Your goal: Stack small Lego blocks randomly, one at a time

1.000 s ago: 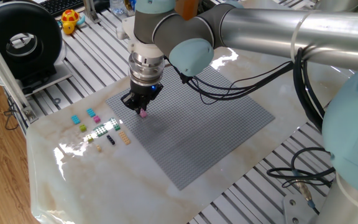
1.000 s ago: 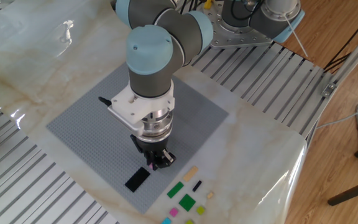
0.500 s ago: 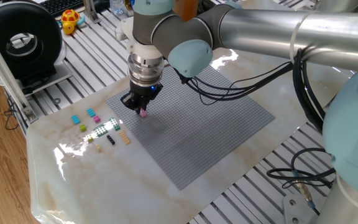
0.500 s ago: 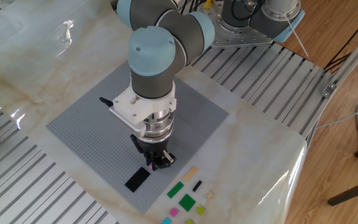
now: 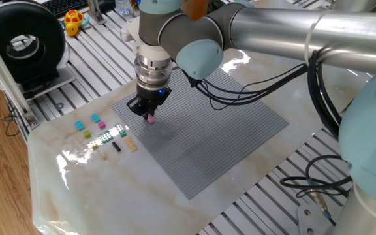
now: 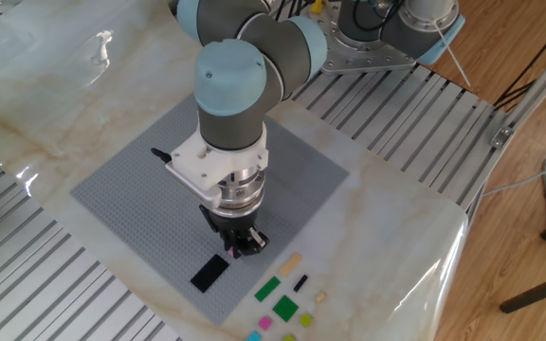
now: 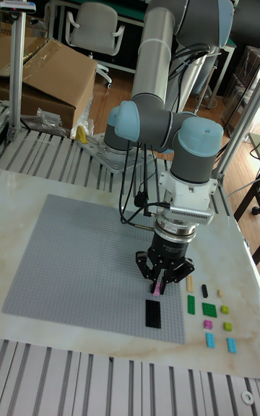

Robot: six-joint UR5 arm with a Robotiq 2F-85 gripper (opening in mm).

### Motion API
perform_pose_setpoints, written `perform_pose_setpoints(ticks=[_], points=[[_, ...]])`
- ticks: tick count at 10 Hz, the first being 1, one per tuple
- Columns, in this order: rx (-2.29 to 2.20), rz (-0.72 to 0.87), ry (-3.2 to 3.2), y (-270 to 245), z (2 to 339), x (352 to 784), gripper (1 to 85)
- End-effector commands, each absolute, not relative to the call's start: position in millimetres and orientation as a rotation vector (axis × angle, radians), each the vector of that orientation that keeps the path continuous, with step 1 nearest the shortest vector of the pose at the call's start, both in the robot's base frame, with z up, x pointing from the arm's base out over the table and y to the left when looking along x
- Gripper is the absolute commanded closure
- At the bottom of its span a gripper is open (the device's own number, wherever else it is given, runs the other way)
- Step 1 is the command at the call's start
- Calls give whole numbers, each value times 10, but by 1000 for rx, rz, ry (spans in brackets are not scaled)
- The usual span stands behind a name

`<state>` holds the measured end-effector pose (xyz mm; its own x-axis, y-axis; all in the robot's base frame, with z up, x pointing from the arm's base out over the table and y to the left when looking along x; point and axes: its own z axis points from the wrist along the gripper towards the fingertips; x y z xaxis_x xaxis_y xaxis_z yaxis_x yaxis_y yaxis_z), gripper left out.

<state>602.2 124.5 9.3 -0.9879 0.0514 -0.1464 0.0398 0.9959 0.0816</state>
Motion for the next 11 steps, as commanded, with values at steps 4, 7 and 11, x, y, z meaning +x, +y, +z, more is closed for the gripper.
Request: perform_pose_setpoints(ticks=[4,7,11], points=[[85,136,2980,1280,81,6036,843],[76,135,2980,1262,95,6028,843],[69,137,2975,1269,81,6045,843]])
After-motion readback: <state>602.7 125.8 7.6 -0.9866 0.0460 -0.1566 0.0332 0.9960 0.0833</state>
